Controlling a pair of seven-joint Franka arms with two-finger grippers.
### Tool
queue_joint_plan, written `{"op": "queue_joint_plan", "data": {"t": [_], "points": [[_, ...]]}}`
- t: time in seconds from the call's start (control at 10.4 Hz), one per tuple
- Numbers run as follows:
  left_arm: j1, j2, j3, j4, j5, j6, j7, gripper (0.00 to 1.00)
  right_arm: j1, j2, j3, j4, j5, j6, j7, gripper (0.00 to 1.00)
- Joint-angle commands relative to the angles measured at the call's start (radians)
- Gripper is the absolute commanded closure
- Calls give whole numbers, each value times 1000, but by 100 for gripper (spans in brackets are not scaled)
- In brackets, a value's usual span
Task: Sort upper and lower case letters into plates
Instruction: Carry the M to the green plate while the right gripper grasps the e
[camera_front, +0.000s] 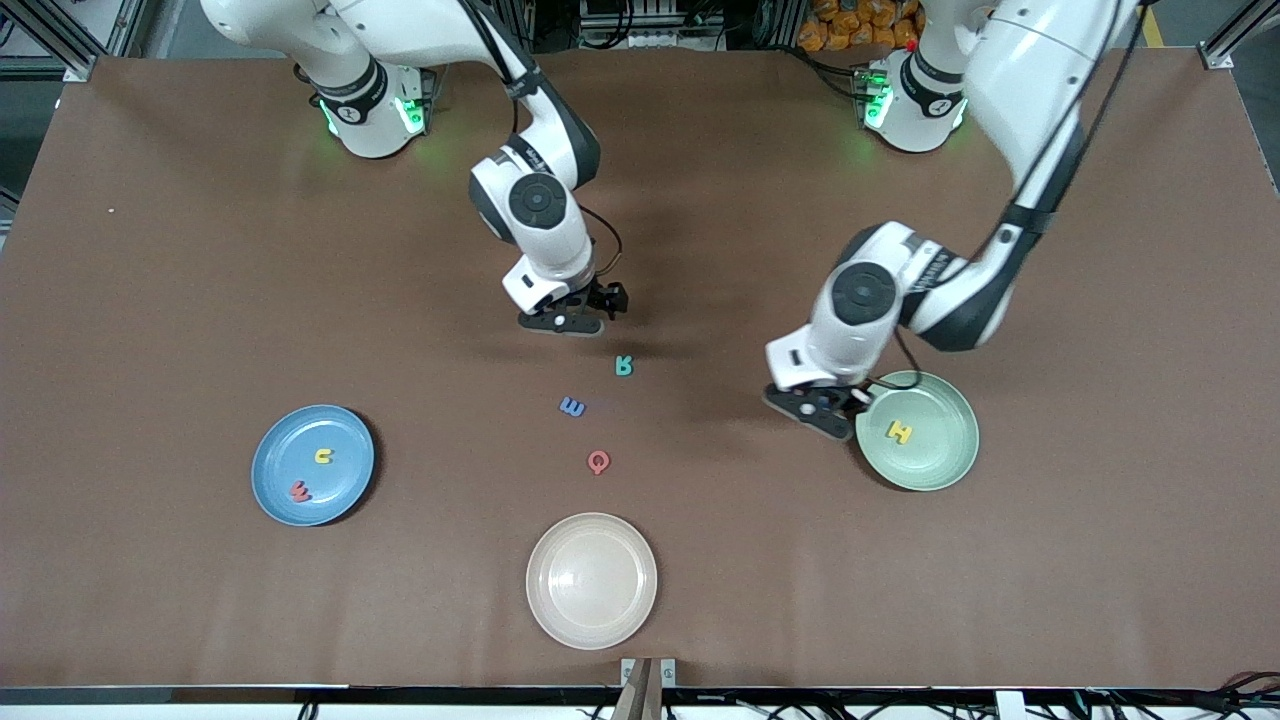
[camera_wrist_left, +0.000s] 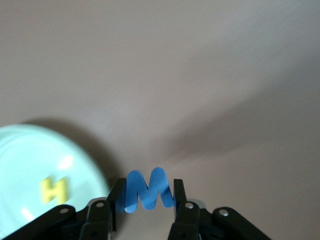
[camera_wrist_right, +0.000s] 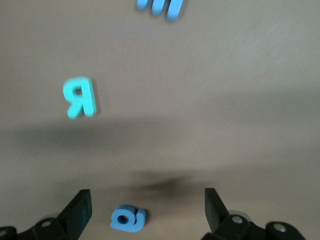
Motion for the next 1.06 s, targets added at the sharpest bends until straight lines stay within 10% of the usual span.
{"op": "queue_joint_plan", "data": {"t": [0.0, 0.19, 0.29, 0.39, 0.96], "points": [[236, -53, -124, -133, 8, 5, 111, 100, 14, 26, 27, 12, 14, 7, 37, 0], [314, -73, -169, -181, 14, 3, 141, 93, 29, 45, 33, 15, 14, 9, 66, 0], [317, -76, -169, -187, 14, 3, 126, 35, 29, 46, 33, 15, 14, 7, 67, 0], [318, -77, -170, -187, 14, 5, 120, 0, 29, 47, 33, 15, 16, 7, 73, 0], [242, -47, -170, -119, 11, 5, -81, 0, 43, 92, 30, 53, 14, 9, 155, 0]]}}
